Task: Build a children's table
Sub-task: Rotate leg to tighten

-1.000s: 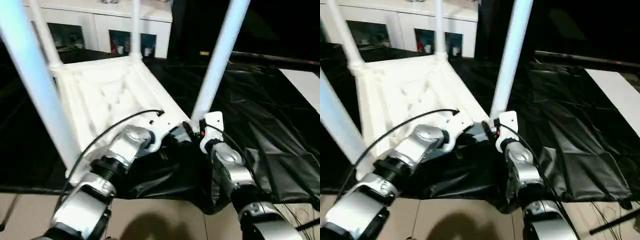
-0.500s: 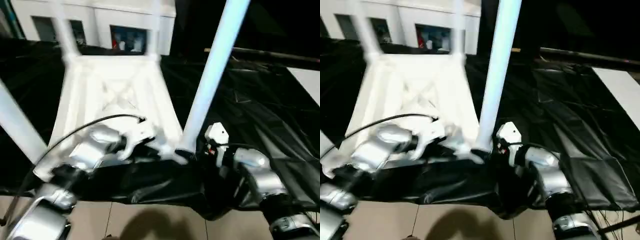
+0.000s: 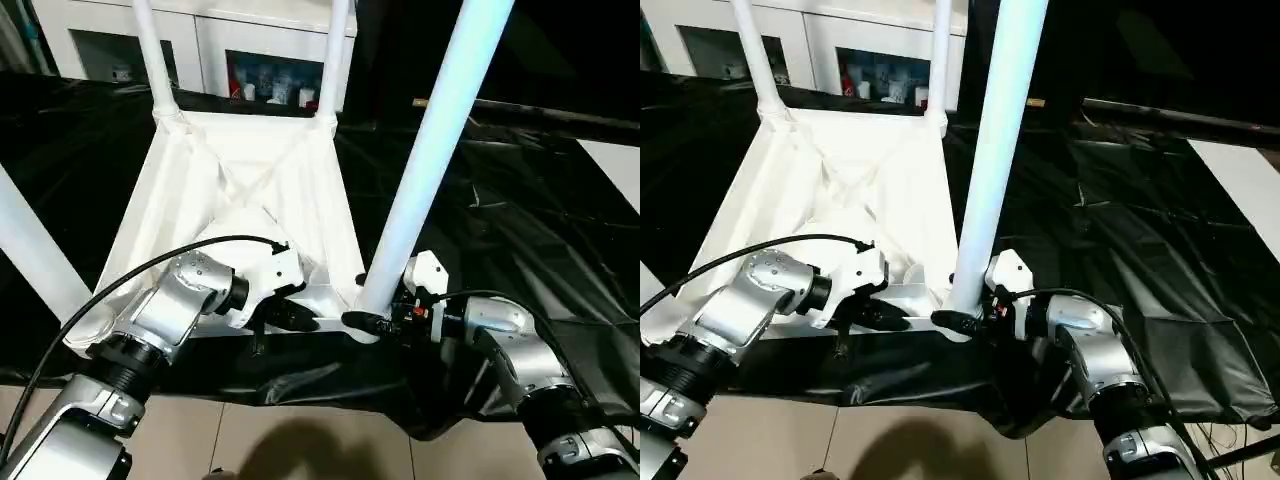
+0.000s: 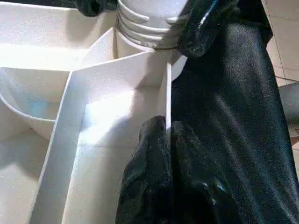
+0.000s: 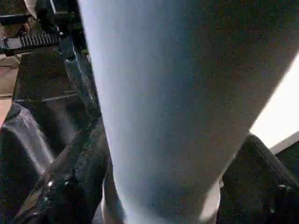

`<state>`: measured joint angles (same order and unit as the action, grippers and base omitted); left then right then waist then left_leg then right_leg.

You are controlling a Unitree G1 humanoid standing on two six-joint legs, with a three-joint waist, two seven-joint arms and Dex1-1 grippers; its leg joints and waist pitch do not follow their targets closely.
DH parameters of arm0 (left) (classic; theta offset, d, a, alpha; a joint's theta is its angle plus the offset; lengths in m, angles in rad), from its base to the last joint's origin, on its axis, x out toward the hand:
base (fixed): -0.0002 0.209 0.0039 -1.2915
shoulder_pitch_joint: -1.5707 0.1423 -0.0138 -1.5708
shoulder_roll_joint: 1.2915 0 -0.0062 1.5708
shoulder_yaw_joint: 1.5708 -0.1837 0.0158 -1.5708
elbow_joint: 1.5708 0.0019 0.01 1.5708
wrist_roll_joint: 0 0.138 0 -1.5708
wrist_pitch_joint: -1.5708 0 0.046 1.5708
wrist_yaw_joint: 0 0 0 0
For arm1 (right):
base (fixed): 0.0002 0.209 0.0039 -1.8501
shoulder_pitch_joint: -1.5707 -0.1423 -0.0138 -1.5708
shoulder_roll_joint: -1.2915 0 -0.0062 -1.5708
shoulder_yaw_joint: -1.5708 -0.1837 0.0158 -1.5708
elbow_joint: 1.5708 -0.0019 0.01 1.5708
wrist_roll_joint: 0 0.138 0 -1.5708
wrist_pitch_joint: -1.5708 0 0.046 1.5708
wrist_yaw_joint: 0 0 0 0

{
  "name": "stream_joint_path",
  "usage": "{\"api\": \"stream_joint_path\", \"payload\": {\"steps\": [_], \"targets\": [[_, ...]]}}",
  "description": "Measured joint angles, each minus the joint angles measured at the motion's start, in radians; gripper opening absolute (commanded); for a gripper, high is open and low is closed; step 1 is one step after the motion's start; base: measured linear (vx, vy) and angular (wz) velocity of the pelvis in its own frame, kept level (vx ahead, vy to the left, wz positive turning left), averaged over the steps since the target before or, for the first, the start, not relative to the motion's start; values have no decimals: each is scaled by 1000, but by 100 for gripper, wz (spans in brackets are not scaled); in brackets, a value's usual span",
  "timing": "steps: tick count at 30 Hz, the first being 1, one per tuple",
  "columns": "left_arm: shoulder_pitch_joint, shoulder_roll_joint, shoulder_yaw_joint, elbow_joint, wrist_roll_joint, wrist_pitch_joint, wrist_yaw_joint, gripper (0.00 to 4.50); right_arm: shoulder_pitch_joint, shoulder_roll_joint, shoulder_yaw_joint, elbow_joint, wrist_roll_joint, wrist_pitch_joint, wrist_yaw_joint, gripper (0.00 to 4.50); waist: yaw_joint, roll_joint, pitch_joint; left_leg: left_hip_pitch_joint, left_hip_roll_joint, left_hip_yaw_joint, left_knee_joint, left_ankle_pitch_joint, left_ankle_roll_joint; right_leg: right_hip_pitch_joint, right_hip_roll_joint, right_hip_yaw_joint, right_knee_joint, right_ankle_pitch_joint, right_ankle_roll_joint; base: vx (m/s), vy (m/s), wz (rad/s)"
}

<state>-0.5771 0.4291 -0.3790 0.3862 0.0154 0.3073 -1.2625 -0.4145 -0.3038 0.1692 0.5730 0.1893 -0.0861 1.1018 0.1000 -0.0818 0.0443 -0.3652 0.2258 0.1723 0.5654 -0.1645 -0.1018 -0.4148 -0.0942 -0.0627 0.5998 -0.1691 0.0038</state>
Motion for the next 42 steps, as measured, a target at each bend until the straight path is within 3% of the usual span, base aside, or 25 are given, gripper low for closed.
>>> {"api": "stream_joint_path", "payload": {"steps": [5, 13, 20, 27, 31, 32, 36, 42], "targets": [[0, 0, 0, 0, 0, 0, 1, 0, 0, -1, 0, 1, 0, 0, 1, 267, 0, 0, 0, 0, 0, 0, 1, 0, 0, 0, 0, 0, 0, 0, 0, 0, 0, 0], [-13, -18, 3, 28, 5, 8, 28, 0, 0, 14, -15, 16, 0, 14, -49, 265, -2, 0, 0, 1, 0, 0, 1, 0, 0, 2, 0, 1, 1, 0, 0, 0, 0, 0], [-82, -172, 19, 166, 67, 41, 296, 0, -44, 138, -117, 123, -30, 42, -482, 264, -15, 1, -1, 13, -1, -1, -1, 1, -2, 9, 0, 2, 1, -3, 6, 0, 0, 0], [-146, -339, 40, 298, 113, 63, 560, 0, -154, 259, -202, 248, -49, 80, -878, 264, -22, 1, -1, 11, -2, -2, -1, 1, -2, 9, 0, 0, -7, -4, 6, 0, 0, 0], [-149, -345, 40, 306, 113, 61, 566, 0, -158, 263, -203, 255, -66, 72, -892, 264, -22, 2, -2, 11, -3, -2, -1, 1, -2, 10, 0, 0, -7, -4, 6, 0, 0, 0], [-149, -344, 40, 307, 114, 60, 566, 0, -157, 263, -203, 254, -68, 69, -888, 299, -22, 3, -2, 11, -3, -2, -1, 1, -2, 10, 0, 0, -7, -4, 6, 0, 0, 0], [-149, -318, 38, 303, 110, 42, 521, 0, -131, 248, -194, 238, -76, 32, -823, 339, -19, 4, -3, 10, -2, -3, -4, 1, -2, 9, 0, 0, -6, -3, 7, 0, 0, 0], [-113, -216, 34, 240, 87, 5, 366, 0, -57, 138, -118, 140, -72, 15, -552, 354, -17, 7, -3, 9, -1, -3, -12, 1, -2, 8, 1, -2, -4, -2, 6, 0, 0, 0]]}}
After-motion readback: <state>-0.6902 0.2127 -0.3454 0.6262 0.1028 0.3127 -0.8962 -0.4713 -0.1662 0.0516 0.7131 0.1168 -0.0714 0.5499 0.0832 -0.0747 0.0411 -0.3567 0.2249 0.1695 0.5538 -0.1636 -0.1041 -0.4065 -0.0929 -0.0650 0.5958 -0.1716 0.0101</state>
